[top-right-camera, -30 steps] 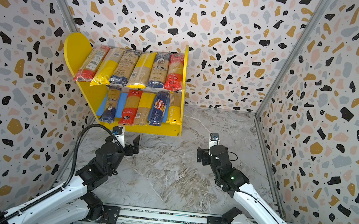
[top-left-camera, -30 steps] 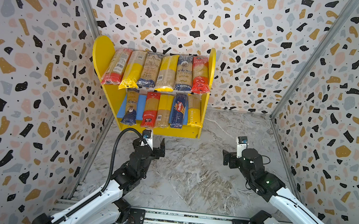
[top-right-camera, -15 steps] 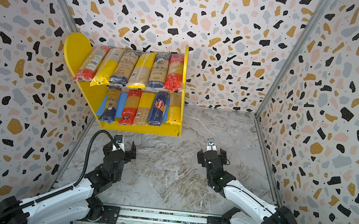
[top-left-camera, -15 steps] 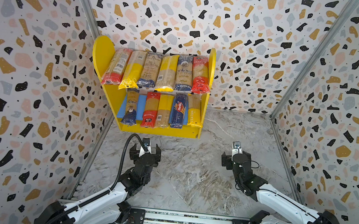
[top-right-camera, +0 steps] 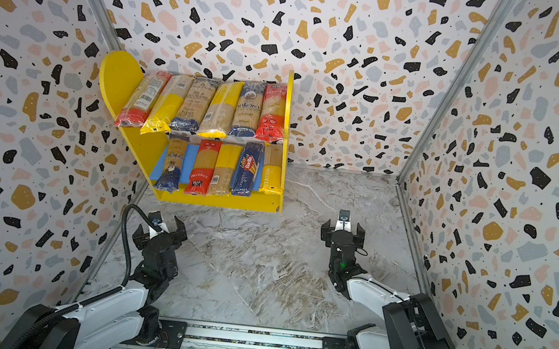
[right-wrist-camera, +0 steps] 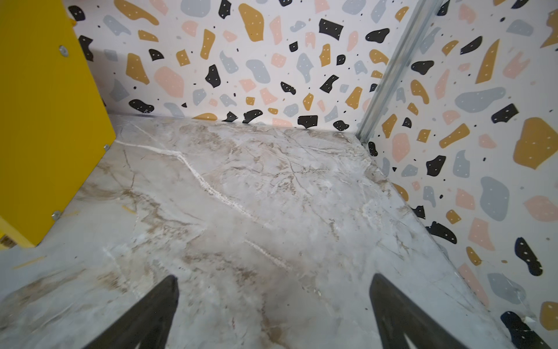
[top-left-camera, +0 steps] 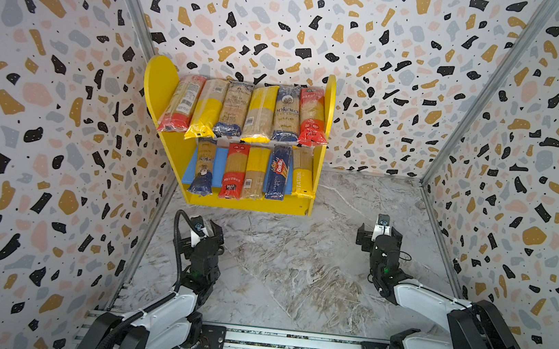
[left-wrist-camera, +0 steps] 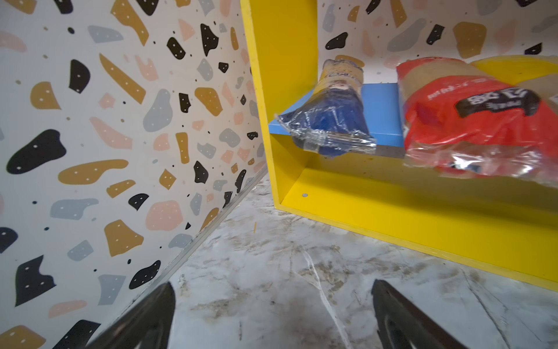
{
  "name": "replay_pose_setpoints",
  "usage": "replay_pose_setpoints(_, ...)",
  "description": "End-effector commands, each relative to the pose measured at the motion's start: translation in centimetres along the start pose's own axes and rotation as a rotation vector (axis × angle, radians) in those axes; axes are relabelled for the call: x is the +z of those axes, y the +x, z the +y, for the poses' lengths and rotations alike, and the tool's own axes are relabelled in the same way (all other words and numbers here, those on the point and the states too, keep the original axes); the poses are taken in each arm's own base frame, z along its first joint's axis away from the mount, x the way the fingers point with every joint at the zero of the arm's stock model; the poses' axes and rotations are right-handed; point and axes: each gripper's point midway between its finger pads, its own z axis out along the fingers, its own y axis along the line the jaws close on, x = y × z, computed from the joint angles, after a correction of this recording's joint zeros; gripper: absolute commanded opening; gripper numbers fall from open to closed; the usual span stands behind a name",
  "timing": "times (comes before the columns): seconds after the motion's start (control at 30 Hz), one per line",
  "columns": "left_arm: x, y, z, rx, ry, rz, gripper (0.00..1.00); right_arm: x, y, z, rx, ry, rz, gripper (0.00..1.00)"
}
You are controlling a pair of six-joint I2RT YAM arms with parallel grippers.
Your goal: Place and organize the pasta boxes and bags onto the shelf
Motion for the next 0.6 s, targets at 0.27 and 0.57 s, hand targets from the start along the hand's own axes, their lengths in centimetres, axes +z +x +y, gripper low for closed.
replay_pose_setpoints(0.27,2.9,-1.6,-3.3,-0.003,0.08,-0.035,0.99,0.2,-2.0,-4.5,0.111,-0.016,-0.152,0.99)
replay_pose_setpoints(0.57,2.9,-0.1,-3.2,-0.006,0.095,-0.069,0.99,-1.3,-1.0,-5.2,0.12,-0.032,-0.16,0.99)
